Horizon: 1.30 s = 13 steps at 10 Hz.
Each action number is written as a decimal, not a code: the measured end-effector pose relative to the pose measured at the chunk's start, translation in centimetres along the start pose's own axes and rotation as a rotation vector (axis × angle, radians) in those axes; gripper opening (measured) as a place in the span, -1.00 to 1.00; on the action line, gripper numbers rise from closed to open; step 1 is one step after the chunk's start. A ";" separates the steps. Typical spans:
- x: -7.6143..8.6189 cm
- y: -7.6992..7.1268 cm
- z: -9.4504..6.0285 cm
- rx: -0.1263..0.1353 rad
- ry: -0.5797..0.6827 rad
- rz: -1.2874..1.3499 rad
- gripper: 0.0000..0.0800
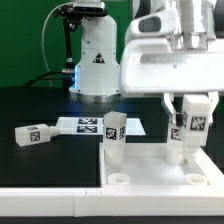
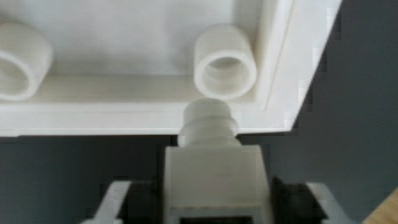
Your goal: Assemble square table
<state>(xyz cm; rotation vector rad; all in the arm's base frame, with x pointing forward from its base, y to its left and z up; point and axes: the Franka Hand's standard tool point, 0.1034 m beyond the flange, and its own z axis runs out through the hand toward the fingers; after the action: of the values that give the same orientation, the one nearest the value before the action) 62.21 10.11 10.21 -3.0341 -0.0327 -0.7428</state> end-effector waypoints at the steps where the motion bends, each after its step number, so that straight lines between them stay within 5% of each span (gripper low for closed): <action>1: 0.5 0.4 0.5 -0.005 0.009 -0.015 -0.29; 13: -1.5 -1.3 3.0 -0.004 0.000 -0.045 -0.29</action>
Offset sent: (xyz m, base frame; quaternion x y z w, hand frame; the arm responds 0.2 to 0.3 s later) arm 0.0000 0.0000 0.0000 0.0000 0.0000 0.0000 1.0000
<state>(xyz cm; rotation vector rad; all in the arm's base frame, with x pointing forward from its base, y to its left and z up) 62.29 11.45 6.86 -3.0464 -0.1000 -0.7471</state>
